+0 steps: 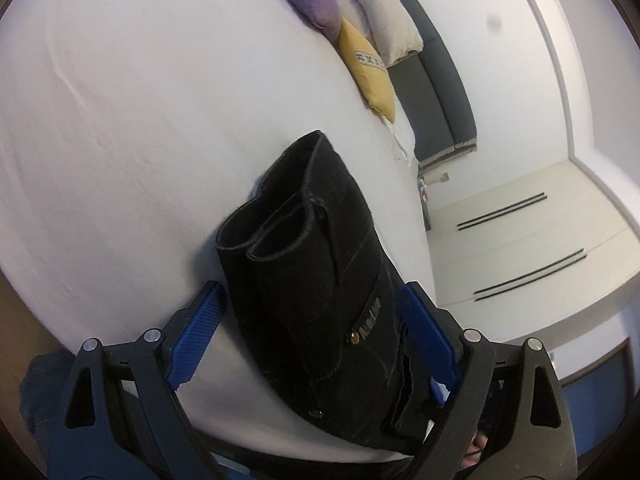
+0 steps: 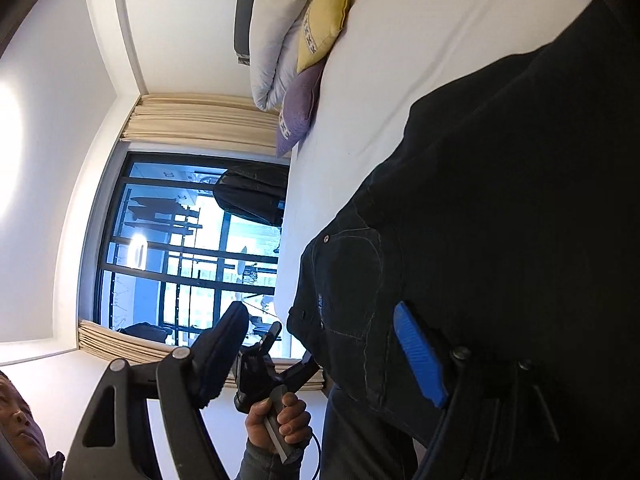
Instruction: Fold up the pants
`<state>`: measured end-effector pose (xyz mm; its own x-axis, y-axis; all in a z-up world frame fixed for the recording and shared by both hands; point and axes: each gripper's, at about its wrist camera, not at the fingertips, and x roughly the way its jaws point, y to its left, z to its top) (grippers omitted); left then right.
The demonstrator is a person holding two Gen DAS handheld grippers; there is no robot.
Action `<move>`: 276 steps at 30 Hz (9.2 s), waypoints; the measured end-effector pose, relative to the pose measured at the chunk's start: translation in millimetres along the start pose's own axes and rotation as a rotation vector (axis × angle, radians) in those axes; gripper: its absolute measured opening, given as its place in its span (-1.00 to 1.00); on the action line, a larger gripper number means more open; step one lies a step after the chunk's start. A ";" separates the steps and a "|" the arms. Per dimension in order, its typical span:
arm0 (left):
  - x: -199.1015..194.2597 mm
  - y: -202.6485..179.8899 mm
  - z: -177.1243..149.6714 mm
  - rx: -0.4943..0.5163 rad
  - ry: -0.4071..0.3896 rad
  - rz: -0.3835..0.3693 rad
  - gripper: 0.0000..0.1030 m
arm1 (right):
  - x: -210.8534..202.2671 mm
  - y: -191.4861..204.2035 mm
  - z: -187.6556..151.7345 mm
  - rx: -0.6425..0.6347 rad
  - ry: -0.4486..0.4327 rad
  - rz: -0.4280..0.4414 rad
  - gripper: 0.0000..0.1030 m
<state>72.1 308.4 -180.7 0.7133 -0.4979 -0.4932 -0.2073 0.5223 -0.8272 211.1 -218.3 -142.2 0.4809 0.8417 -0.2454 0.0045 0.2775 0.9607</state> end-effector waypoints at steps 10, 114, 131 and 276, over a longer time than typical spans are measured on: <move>18.1 34.9 11.5 -0.215 0.001 -0.112 -0.27 | -13.0 -13.4 -2.7 0.034 0.001 -0.004 0.52; 190.4 -236.2 -237.4 1.054 0.467 0.045 0.18 | -159.1 -44.3 -34.5 -0.048 -0.037 -0.451 -0.08; 158.1 -255.4 -236.5 1.133 0.339 -0.013 0.19 | -193.9 17.9 -21.2 -0.076 -0.072 -0.469 0.21; 447.7 -381.4 -112.3 0.951 0.369 0.351 -0.53 | -121.6 5.0 206.4 -0.421 -0.096 -0.735 -0.54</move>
<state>395.4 -191.5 -116.2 0.4368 -0.3102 -0.8444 0.3576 0.9212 -0.1534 333.6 -414.9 -80.7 0.5557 0.3426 -0.7575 0.0271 0.9032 0.4284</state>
